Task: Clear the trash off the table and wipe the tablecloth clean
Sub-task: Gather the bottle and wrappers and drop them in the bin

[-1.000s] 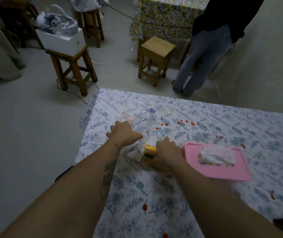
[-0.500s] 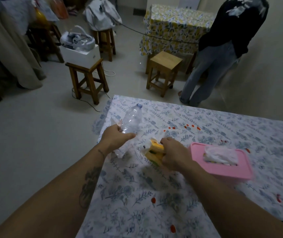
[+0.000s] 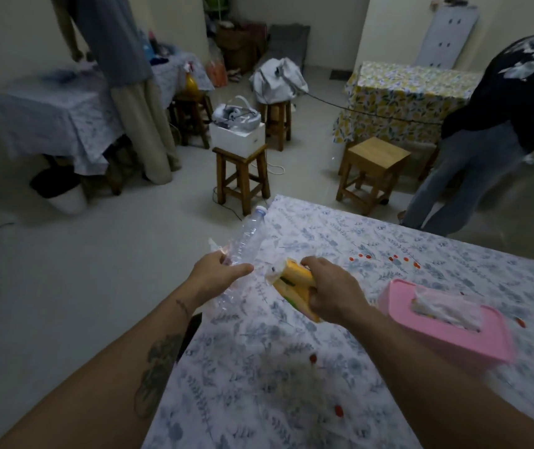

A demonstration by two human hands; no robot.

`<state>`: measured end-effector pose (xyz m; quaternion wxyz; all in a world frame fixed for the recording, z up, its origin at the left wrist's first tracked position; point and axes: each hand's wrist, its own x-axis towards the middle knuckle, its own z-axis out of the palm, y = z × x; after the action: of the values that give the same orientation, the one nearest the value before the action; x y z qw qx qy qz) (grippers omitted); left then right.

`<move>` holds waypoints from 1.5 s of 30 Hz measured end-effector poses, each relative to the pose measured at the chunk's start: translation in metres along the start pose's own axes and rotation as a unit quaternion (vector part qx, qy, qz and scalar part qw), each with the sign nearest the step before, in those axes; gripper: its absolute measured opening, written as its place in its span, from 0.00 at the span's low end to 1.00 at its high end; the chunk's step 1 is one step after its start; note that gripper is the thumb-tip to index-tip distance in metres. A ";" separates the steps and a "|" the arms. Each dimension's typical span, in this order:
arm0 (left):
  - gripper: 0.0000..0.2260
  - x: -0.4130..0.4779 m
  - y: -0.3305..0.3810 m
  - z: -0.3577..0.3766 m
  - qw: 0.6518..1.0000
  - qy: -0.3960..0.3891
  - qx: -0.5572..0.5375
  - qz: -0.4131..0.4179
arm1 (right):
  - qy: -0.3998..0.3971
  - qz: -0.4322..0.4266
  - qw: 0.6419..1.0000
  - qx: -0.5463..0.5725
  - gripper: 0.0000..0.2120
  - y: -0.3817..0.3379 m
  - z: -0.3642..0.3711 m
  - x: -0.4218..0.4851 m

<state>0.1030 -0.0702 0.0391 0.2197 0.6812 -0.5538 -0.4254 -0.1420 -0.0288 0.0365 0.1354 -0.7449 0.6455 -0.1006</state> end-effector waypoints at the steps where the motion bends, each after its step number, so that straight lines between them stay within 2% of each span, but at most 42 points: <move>1: 0.20 -0.007 -0.003 -0.003 1.000 0.006 0.001 -0.004 | 0.004 -0.012 1.000 -0.006 0.25 -0.004 0.001 -0.005; 10: 0.22 -0.028 -0.012 -0.037 1.000 0.020 0.007 0.018 | 0.035 -0.095 0.993 -0.055 0.25 -0.043 0.012 -0.006; 15: 0.15 0.006 -0.039 -0.073 0.999 0.007 0.019 0.028 | 0.031 -0.088 0.994 -0.063 0.25 -0.079 0.046 0.035; 19: 0.17 0.066 -0.081 -0.108 0.999 -0.017 0.025 0.018 | 0.014 -0.071 0.997 -0.041 0.26 -0.119 0.080 0.088; 24: 0.20 0.164 -0.141 -0.143 0.998 -0.058 0.024 -0.032 | -0.009 0.009 1.000 0.027 0.25 -0.167 0.144 0.167; 26: 0.23 0.197 -0.165 -0.148 0.995 -0.079 0.026 -0.056 | -0.032 0.054 0.997 0.054 0.25 -0.182 0.169 0.194; 29: 0.23 0.238 -0.204 -0.138 0.985 -0.128 0.041 -0.104 | -0.079 0.122 0.985 0.092 0.25 -0.187 0.212 0.224; 32: 0.27 0.267 -0.254 -0.108 0.972 -0.163 0.083 -0.147 | -0.114 0.219 0.956 0.158 0.19 -0.174 0.272 0.234; 34: 0.25 0.280 -0.293 -0.079 0.958 -0.198 0.089 -0.187 | -0.131 0.287 0.931 0.182 0.16 -0.161 0.318 0.231; 38: 0.28 0.293 -0.373 -0.014 0.928 -0.252 0.077 -0.263 | -0.186 0.384 0.885 0.189 0.20 -0.138 0.406 0.214; 40: 0.25 0.297 -0.401 0.014 0.918 -0.268 0.071 -0.284 | -0.182 0.420 0.868 0.193 0.23 -0.131 0.440 0.208; 43: 0.21 0.305 -0.426 0.044 0.905 -0.314 0.065 -0.280 | -0.192 0.458 0.844 0.205 0.19 -0.127 0.472 0.209; 45: 0.28 0.309 -0.433 0.054 0.898 -0.342 0.042 -0.275 | -0.206 0.457 0.836 0.223 0.17 -0.127 0.484 0.213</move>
<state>0.3123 -0.2266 -0.4281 -0.1380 0.6279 -0.4028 -0.6515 0.1645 -0.1878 -0.3832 0.4586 -0.3187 0.8294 -0.0129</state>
